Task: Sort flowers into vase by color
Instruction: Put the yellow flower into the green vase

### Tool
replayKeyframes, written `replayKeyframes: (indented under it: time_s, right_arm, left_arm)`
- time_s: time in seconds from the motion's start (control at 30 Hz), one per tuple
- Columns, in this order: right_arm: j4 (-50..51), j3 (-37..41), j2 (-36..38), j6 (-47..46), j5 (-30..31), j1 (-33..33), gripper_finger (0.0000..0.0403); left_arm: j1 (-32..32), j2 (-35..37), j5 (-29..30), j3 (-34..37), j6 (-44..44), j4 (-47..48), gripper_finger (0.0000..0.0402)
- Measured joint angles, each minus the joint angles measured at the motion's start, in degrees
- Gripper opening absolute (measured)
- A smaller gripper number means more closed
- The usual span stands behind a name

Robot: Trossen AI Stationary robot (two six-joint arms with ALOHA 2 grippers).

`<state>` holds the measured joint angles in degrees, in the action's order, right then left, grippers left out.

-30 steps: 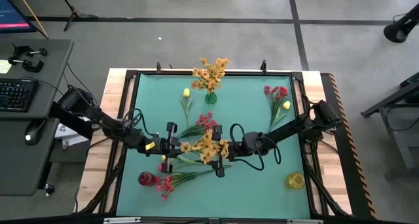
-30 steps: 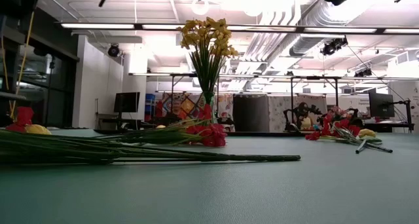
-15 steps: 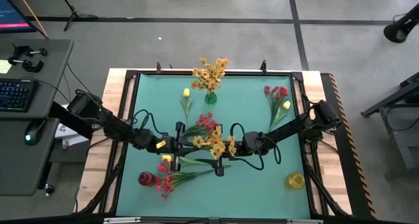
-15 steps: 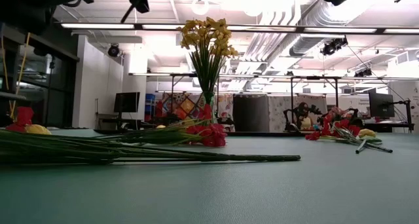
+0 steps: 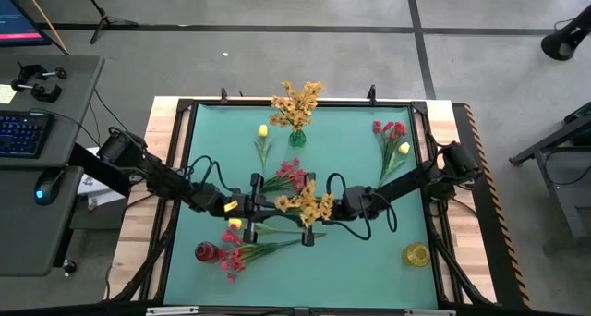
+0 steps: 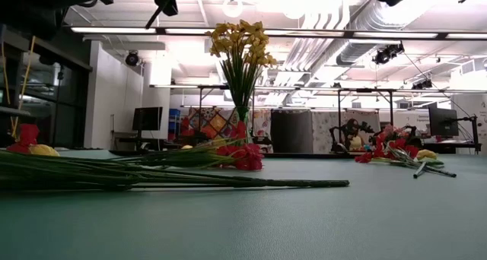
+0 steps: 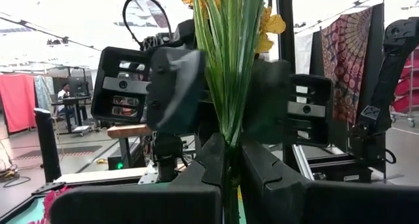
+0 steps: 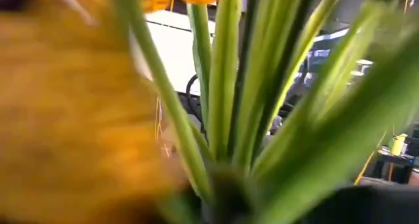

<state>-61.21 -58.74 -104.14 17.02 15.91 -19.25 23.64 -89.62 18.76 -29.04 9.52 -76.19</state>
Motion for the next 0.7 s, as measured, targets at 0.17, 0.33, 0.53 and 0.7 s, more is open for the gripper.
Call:
replayKeyframes:
  time_s: [0.17,0.33,0.53,0.7]
  right_arm:
    - [0.35,0.0,-0.02,1.4,0.69,-0.23,0.0017]
    - [1.11,0.0,-0.06,5.82,8.81,-1.62,0.0005]
    - [0.78,-0.02,0.04,11.66,17.6,-3.94,0.0003]
    - [2.13,-0.02,0.65,14.81,23.75,-4.92,0.0002]
  left_arm:
    - [0.0,0.02,0.59,0.0,0.04,1.06,0.0007]
    - [0.2,0.93,7.89,-0.07,-0.3,4.37,0.0033]
    - [0.42,6.3,11.03,0.09,-1.93,15.51,0.0088]
    - [0.85,12.71,14.64,0.11,-3.47,28.04,0.0128]
